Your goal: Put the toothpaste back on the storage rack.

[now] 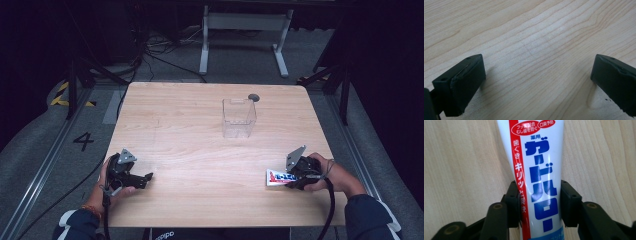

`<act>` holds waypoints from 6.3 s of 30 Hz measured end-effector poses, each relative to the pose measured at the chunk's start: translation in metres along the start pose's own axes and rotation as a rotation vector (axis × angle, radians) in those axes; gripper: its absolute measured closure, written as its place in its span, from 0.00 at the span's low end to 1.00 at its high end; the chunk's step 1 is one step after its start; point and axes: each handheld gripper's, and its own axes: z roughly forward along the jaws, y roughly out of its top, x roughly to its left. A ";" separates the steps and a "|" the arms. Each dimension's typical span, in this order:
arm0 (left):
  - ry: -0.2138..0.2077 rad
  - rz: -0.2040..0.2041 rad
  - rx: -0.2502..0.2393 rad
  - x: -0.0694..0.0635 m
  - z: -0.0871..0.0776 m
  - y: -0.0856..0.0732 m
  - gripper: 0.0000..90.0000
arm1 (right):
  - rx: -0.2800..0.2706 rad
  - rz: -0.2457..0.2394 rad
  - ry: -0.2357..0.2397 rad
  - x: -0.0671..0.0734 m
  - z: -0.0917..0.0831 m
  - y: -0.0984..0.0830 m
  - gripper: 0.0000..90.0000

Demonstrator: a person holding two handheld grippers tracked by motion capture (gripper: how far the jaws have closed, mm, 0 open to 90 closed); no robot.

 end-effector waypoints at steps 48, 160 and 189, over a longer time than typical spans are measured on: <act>0.000 -0.001 -0.001 0.000 0.000 0.000 0.00 | -0.570 0.286 -0.181 -0.006 -0.044 -0.030 0.75; 0.000 0.000 0.000 0.000 0.000 0.000 0.00 | -0.863 0.285 -0.319 -0.062 -0.102 0.093 0.76; 0.000 0.000 0.000 0.000 0.000 0.000 0.00 | -0.939 0.319 -0.318 -0.079 -0.094 0.117 0.76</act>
